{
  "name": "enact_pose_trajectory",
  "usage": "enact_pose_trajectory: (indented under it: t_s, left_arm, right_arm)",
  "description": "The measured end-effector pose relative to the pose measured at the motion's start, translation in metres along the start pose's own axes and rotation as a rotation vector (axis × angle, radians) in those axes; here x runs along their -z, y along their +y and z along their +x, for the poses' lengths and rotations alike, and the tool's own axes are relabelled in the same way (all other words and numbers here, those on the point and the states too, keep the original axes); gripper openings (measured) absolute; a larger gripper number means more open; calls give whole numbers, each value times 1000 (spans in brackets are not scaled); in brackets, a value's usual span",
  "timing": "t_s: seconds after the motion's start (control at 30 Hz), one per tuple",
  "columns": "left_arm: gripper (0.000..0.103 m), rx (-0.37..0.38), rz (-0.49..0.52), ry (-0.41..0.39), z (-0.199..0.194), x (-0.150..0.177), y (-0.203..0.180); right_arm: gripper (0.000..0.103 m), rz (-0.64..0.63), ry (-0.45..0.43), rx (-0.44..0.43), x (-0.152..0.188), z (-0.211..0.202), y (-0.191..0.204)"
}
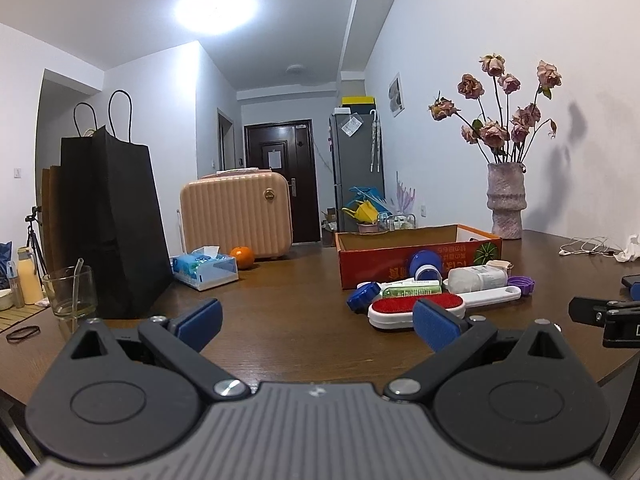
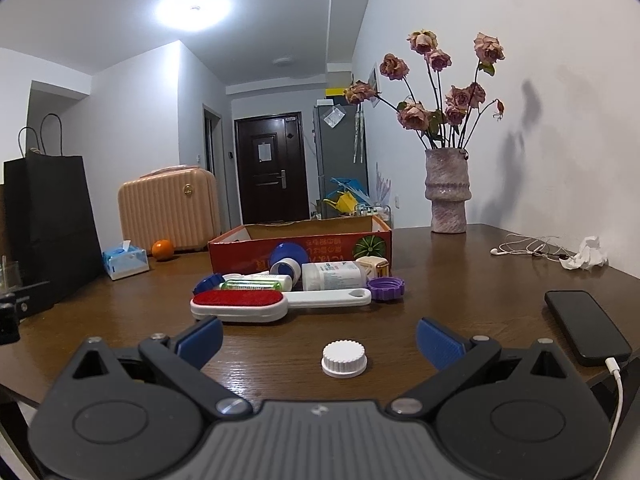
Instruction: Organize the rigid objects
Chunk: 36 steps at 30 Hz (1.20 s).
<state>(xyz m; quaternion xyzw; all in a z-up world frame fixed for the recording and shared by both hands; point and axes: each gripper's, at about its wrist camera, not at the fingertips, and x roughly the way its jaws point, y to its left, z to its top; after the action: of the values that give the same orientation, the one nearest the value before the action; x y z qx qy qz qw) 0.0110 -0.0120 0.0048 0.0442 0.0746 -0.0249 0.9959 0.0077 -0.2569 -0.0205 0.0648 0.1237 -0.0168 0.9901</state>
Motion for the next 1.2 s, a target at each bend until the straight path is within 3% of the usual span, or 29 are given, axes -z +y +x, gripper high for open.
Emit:
enact_pose_trajectory:
  t_s: [0.77, 1.03, 1.2]
  left_arm:
    - [103, 4, -16, 25, 6, 6, 0]
    - [103, -3, -25, 22, 7, 6, 4]
    - [103, -6, -35, 21, 7, 5, 4]
  right_arm:
    - [103, 6, 35, 12, 3, 8, -1]
    - [103, 15, 20, 40, 3, 7, -2]
    - [103, -6, -23, -6, -1, 1, 0]
